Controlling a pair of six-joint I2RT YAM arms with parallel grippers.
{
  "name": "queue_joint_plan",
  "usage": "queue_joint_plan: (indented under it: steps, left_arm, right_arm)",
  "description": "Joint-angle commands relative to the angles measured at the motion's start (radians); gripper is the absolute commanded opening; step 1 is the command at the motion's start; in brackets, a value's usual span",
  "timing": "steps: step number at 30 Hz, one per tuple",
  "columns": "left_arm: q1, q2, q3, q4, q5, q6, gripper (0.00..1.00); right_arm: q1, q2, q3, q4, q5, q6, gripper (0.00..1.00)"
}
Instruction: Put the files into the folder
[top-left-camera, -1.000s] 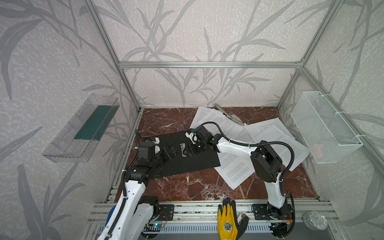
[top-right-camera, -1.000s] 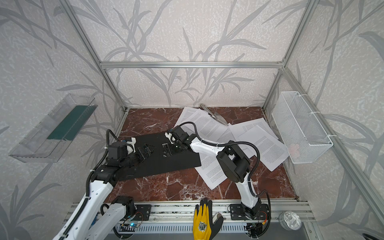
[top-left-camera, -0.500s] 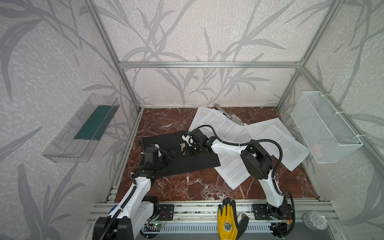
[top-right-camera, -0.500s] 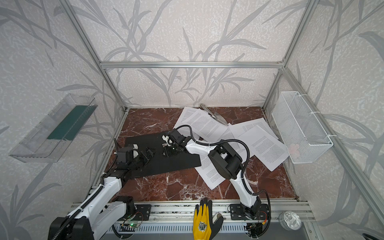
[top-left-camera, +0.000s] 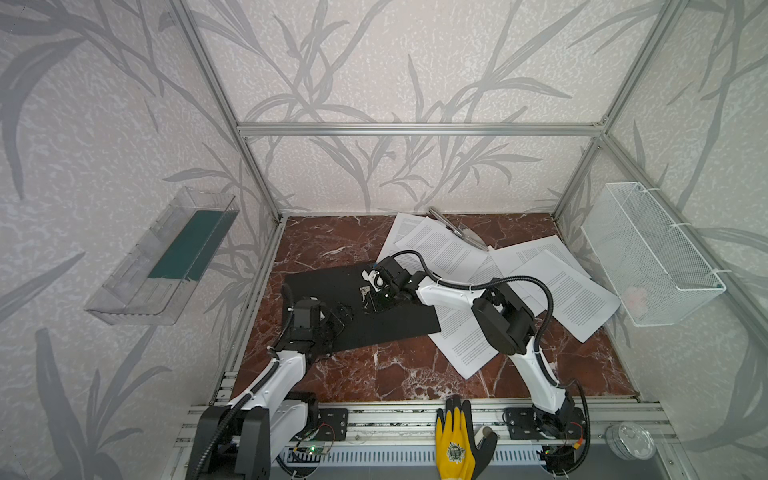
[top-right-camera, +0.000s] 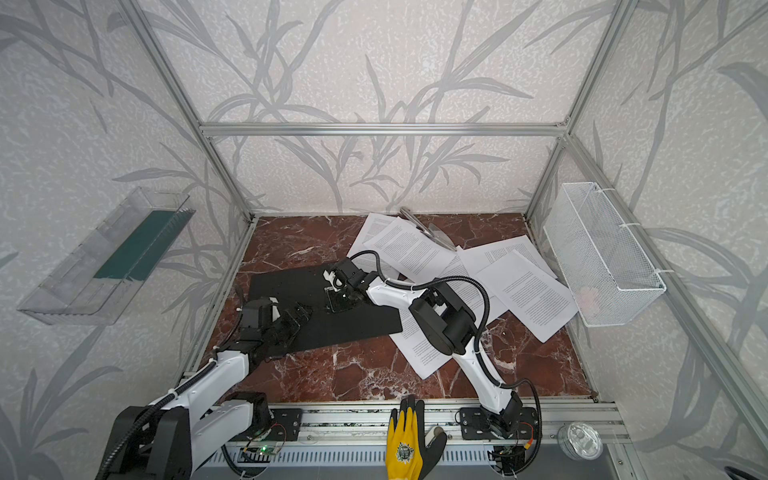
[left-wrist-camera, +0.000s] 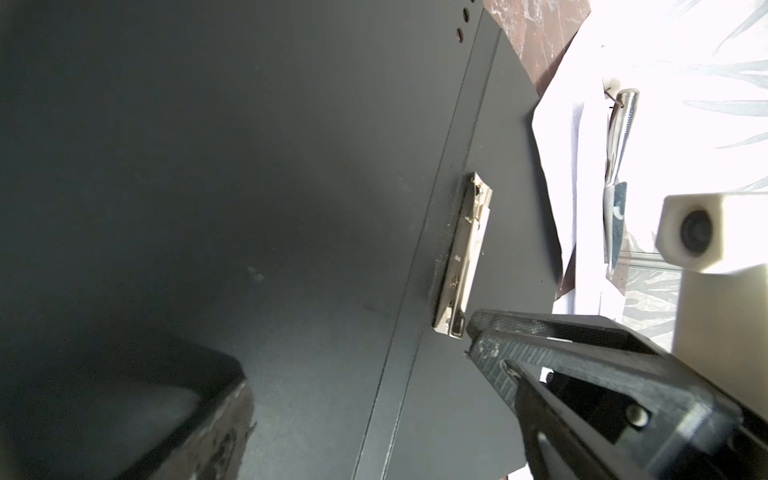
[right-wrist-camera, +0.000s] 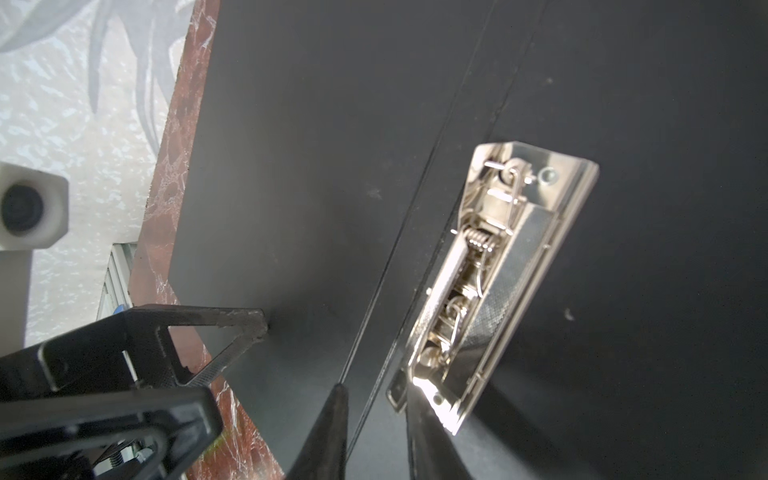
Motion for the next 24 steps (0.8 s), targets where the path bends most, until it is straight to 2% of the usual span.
queue_joint_plan:
  steps: [1, 8, 24]
  left_arm:
    - [0.007, -0.032, -0.016, -0.098, -0.075, 0.043, 0.99]
    - [0.009, -0.097, -0.029, -0.137, -0.106, 0.058, 0.99]
    - [0.01, -0.064, -0.021, -0.138, -0.12, 0.061, 0.99]
  right_arm:
    - [0.002, 0.019, 0.034, -0.044, 0.03, -0.006, 0.27]
    - [0.001, 0.05, 0.04, -0.027, -0.01, 0.018, 0.25]
    - [0.002, 0.046, 0.022, -0.019, -0.002, 0.024, 0.13]
